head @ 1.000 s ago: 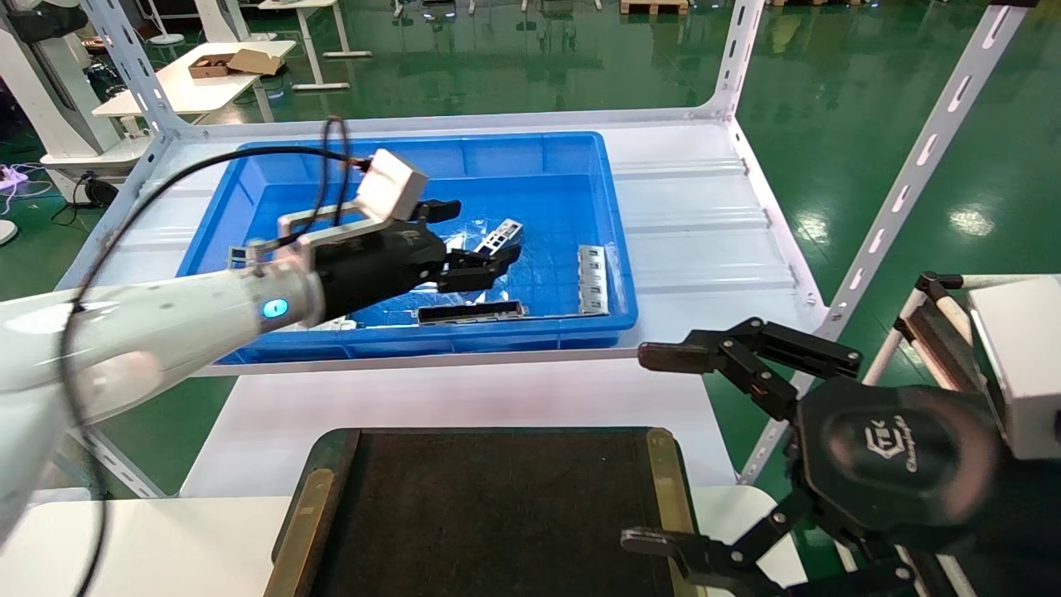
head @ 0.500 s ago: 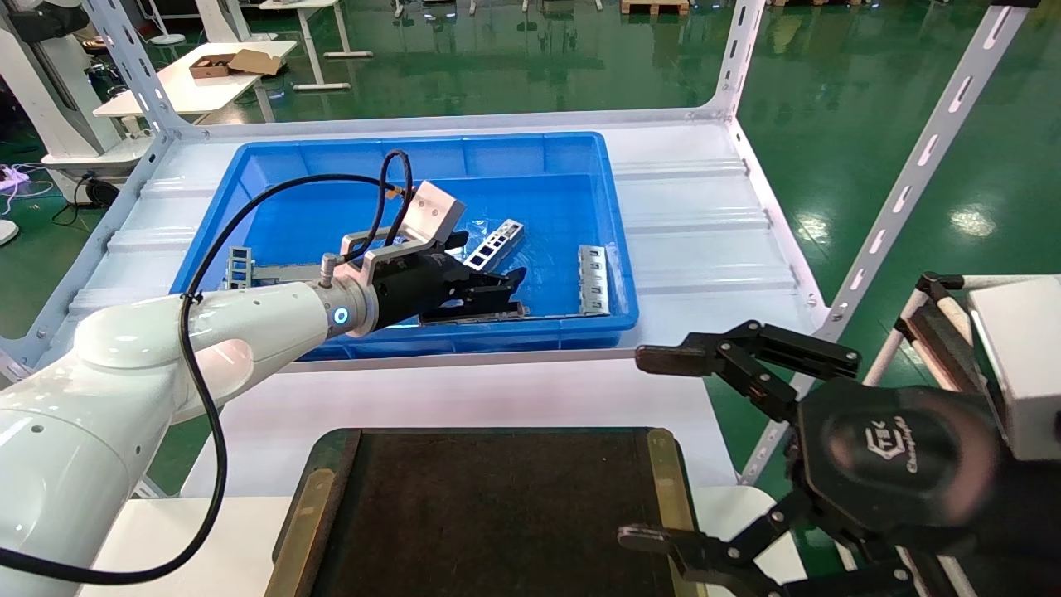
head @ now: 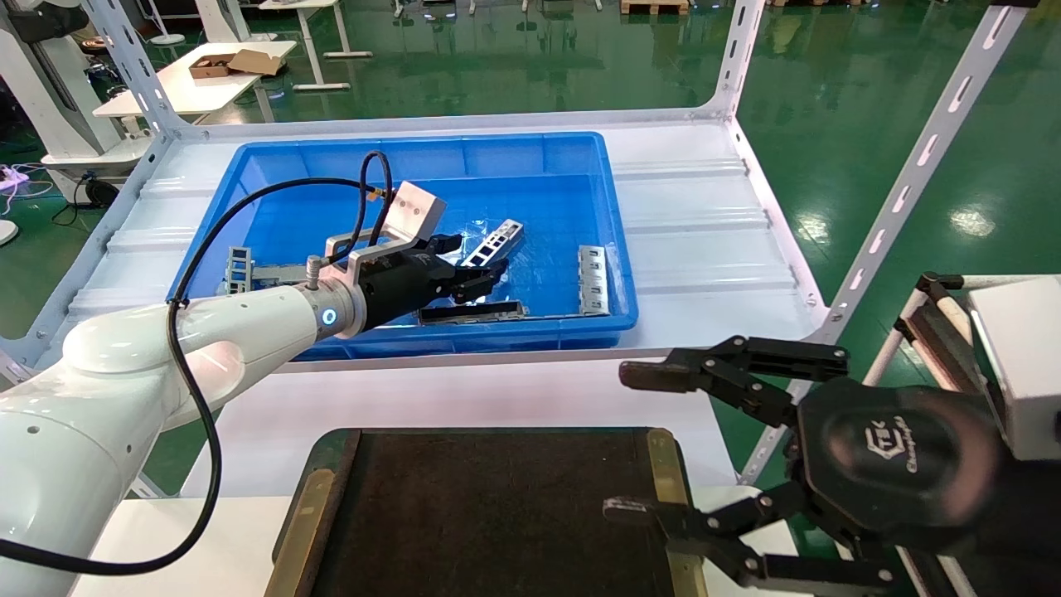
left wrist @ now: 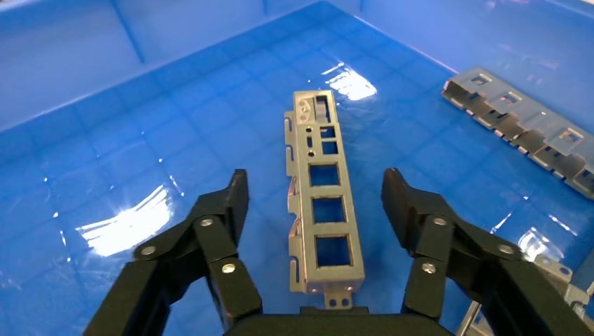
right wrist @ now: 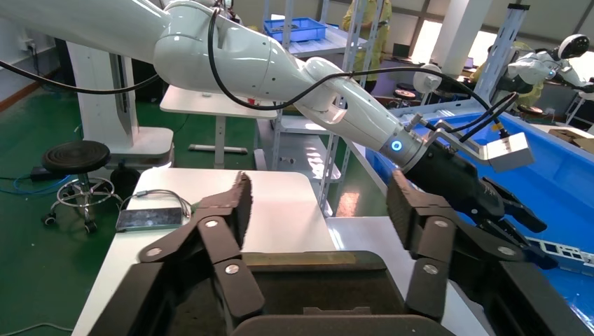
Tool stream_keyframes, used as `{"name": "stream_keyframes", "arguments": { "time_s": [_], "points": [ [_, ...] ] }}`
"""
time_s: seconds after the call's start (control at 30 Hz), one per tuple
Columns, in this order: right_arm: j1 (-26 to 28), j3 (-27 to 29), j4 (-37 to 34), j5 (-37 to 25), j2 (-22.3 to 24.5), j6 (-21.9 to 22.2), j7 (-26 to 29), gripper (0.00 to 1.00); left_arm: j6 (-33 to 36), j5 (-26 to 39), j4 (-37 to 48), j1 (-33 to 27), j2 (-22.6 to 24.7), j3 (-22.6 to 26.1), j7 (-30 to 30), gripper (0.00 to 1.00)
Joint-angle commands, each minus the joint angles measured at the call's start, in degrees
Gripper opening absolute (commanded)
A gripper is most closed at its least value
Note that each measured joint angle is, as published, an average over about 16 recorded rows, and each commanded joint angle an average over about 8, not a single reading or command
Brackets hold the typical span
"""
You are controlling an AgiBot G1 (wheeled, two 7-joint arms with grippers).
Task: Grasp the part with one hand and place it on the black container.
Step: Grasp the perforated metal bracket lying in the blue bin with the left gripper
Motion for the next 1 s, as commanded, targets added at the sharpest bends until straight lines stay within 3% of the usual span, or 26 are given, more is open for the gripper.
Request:
{"name": "stream_keyframes", "arguments": {
  "time_s": [0.03, 0.63, 0.8, 1.0],
  "points": [
    [0.00, 0.00, 0.00, 0.00, 0.00, 0.00, 0.00, 0.00, -0.06, -0.34, 0.34, -0.04, 0.01, 0.27, 0.01, 0.00],
    [0.00, -0.01, 0.00, 0.01, 0.01, 0.01, -0.01, 0.00, 2.39, -4.31, 0.99, -0.06, -0.35, 1.64, -3.21, 0.00],
    [0.00, -0.02, 0.00, 0.01, 0.01, 0.01, -0.01, 0.00, 7.44, -6.59, 0.62, -0.88, -1.62, 0.72, -3.26, 0.00],
    [0.01, -0.02, 0.00, 0.01, 0.01, 0.01, -0.01, 0.00, 18.72, -9.53, -0.70, -1.23, -5.55, -0.85, -2.59, 0.00]
  ]
}}
